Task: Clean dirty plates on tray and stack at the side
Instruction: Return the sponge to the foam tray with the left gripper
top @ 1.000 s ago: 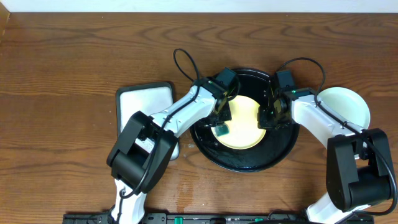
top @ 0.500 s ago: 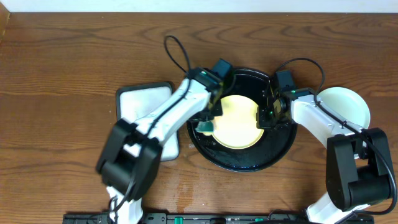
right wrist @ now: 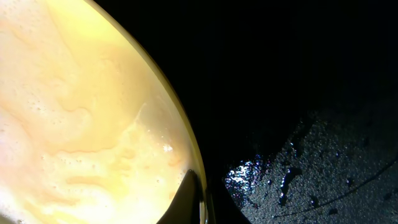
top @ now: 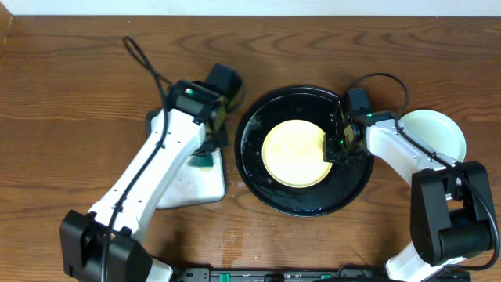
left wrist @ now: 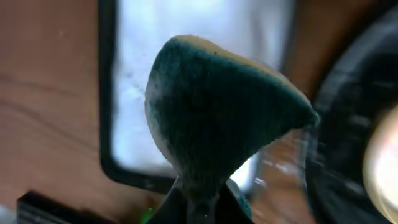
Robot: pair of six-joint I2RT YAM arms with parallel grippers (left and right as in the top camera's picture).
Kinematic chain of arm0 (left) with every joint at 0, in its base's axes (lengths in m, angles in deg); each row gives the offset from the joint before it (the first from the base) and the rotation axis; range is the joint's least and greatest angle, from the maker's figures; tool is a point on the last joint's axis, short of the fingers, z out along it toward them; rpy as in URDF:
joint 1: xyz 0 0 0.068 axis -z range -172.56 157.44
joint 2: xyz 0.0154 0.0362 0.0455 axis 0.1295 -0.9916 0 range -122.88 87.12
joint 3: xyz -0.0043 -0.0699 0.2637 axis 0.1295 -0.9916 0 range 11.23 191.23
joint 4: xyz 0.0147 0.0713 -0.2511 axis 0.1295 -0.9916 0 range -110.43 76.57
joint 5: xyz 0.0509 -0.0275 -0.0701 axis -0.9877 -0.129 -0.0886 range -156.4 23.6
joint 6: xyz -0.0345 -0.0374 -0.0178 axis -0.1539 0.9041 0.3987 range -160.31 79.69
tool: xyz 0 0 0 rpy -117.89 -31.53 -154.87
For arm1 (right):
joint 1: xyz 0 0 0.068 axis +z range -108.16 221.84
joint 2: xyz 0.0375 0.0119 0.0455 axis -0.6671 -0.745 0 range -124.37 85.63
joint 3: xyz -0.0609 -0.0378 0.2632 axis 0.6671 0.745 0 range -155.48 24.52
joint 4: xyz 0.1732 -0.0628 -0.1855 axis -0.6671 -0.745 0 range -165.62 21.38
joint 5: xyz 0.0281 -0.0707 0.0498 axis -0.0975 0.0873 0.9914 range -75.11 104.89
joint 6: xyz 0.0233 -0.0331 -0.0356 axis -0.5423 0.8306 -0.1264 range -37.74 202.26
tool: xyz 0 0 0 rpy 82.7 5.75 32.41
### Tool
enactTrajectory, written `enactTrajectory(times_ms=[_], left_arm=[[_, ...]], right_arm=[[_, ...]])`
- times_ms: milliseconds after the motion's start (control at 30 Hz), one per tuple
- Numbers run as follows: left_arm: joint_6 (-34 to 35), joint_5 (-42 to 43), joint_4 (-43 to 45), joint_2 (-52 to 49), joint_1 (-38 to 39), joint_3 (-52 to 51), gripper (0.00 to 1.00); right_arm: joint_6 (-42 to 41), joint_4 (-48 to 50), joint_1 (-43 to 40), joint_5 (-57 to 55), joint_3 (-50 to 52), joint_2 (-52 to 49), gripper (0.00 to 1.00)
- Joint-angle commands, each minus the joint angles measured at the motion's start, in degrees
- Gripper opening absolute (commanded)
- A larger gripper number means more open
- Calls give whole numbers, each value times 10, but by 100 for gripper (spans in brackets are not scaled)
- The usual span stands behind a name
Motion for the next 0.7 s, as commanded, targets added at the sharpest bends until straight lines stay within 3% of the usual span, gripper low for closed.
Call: enactTrajectory(times_ms=[0,133,200,300,367,667], left_arm=[[-4,-18,42,-8,-33,-76,9],[-15,36,120,-8,-67,-144,10],[-15,57,127,-8,-81,-150,15],[-45,94,124,3,-95,-143,47],[-57,116,117,20,-101,-135,60],[-66,127,87,191,-102,-127,76]], right_arm=[[5,-8,10,-34,17,-26,1],[5,-8,10,-34,17,-26,1],[5,-8,10,-34,17,-26,1],[13,-3,10,-34,17,-26,2],[14,1,10,-34,17,-26,2],[66,23,10,33,8,18,1]])
